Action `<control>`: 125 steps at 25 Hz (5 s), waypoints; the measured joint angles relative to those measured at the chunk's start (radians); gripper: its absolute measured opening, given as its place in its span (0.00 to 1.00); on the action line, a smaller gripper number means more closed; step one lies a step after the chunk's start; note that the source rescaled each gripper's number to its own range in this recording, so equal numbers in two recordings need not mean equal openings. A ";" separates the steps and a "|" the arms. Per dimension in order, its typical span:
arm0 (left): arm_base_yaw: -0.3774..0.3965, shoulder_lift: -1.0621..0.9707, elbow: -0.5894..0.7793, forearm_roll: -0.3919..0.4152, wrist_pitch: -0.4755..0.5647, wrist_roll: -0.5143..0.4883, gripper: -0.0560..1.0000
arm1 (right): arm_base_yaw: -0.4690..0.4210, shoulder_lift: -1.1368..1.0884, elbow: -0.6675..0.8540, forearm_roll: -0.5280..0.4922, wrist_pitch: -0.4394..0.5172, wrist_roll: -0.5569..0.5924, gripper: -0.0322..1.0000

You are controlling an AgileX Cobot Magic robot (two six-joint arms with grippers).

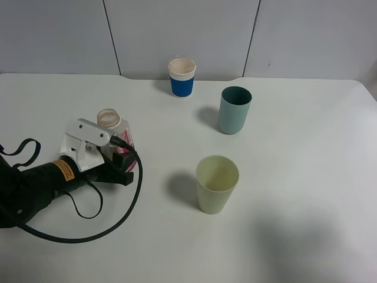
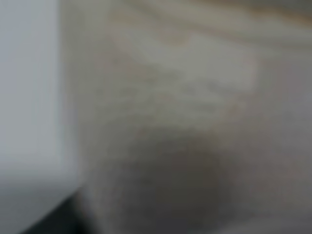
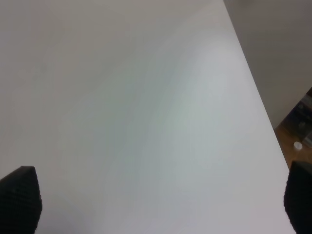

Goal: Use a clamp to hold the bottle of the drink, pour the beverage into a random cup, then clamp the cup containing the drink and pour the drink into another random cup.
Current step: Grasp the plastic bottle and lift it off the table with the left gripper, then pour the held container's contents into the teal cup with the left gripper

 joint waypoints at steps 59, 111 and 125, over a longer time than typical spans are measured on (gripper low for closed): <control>-0.304 -0.264 -0.712 -1.708 0.365 1.972 0.05 | 0.000 0.000 0.000 0.000 0.000 0.000 1.00; -0.297 0.192 -1.146 -1.351 0.413 2.290 0.05 | 0.000 0.000 0.000 0.000 0.000 0.000 1.00; -0.266 0.225 -1.146 -1.202 0.421 2.289 0.05 | 0.000 0.000 0.000 0.000 0.000 0.000 1.00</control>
